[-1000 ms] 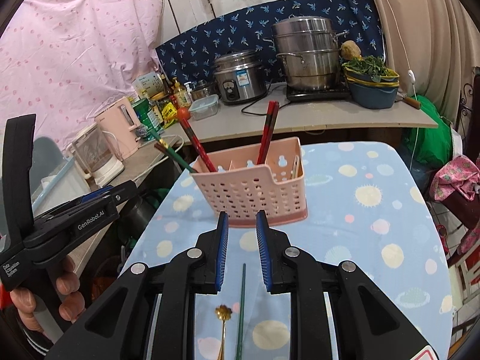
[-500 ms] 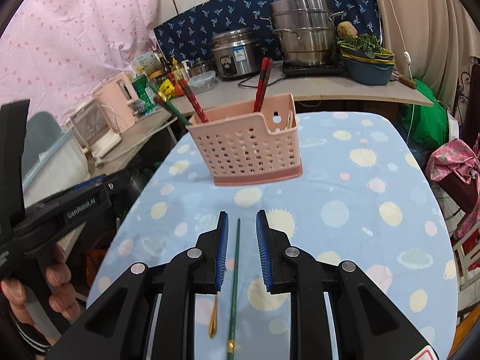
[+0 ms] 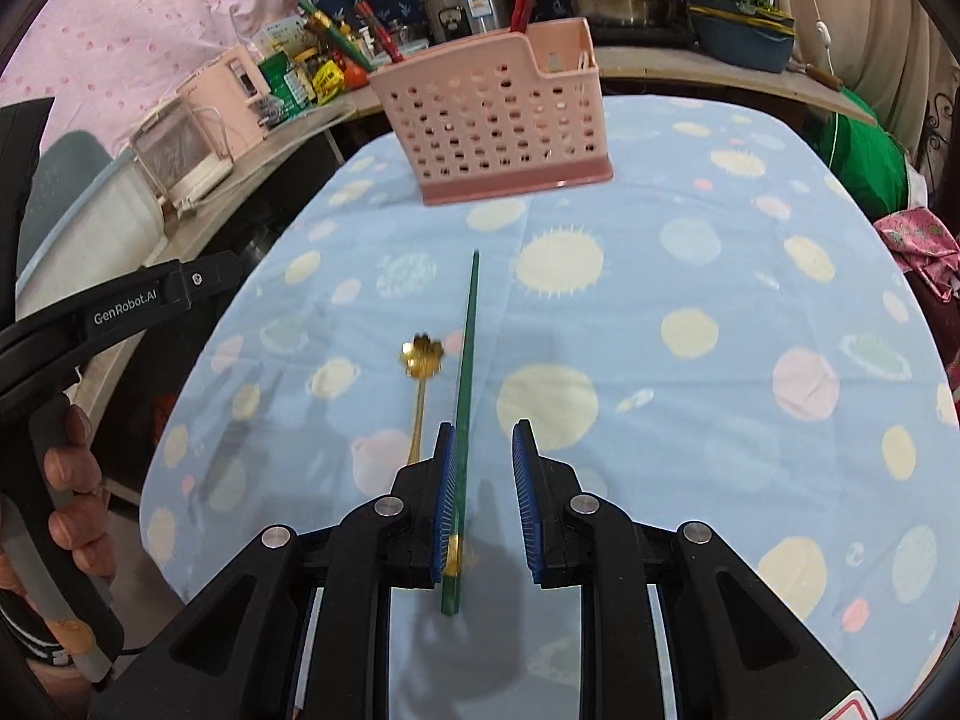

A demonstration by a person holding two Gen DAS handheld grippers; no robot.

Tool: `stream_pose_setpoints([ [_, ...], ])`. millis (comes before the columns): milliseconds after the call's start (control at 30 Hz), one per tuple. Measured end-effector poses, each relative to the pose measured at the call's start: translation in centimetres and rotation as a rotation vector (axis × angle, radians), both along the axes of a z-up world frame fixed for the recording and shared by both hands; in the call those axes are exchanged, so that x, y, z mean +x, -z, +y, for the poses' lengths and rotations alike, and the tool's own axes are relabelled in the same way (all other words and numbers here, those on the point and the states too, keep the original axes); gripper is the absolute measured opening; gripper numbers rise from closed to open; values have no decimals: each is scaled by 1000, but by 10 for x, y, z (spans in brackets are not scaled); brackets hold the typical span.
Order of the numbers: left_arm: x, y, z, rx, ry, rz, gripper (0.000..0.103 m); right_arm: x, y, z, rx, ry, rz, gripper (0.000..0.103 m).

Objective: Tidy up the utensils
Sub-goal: 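Move both open tools back over the green chopstick and gold spoon, then grasp the green chopstick with the right tool while the left tool grasps the gold spoon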

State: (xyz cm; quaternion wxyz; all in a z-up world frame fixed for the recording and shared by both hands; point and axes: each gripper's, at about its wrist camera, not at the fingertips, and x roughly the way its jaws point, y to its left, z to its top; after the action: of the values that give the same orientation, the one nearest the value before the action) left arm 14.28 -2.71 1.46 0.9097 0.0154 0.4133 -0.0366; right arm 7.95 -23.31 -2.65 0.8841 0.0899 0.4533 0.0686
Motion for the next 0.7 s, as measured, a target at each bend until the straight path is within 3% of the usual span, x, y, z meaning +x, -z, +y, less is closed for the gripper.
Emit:
stream_pose_setpoints([
  [700,-17,39,7,31,-6,98,37,-14,39,20,-11,-53,90,20],
])
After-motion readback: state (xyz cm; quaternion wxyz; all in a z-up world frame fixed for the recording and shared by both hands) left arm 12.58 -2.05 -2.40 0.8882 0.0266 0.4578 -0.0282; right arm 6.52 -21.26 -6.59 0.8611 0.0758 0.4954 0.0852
